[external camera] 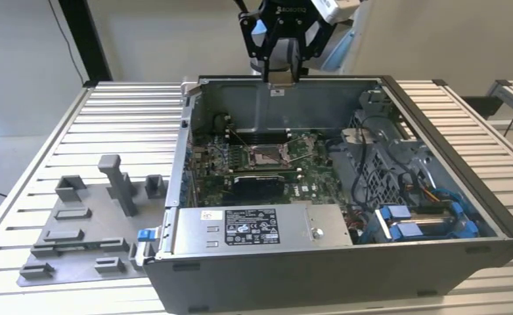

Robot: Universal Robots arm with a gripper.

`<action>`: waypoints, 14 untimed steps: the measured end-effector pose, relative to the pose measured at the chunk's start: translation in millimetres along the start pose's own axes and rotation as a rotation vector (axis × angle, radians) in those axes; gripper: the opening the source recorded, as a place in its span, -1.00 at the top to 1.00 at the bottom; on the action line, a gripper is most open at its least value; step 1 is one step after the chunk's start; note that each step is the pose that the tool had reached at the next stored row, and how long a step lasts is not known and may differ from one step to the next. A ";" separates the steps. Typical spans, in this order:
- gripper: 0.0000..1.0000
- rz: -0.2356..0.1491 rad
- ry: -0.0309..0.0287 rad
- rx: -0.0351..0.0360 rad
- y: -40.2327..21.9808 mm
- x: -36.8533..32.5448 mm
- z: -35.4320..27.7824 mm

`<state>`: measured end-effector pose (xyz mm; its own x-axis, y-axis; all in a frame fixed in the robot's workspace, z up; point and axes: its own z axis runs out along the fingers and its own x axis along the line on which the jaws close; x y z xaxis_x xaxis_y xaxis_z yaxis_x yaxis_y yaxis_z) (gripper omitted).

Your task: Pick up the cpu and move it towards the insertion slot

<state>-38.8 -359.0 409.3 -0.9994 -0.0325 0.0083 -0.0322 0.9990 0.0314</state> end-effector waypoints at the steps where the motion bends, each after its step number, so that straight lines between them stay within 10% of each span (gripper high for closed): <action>1: 1.00 0.000 0.0000 0.0000 0.3 0.0 0.2; 14: 1.00 0.000 0.0000 -0.0001 6.6 -0.2 5.8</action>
<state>-38.8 -352.2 403.7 -0.9994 -0.0324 0.0083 -0.0321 0.9990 0.0315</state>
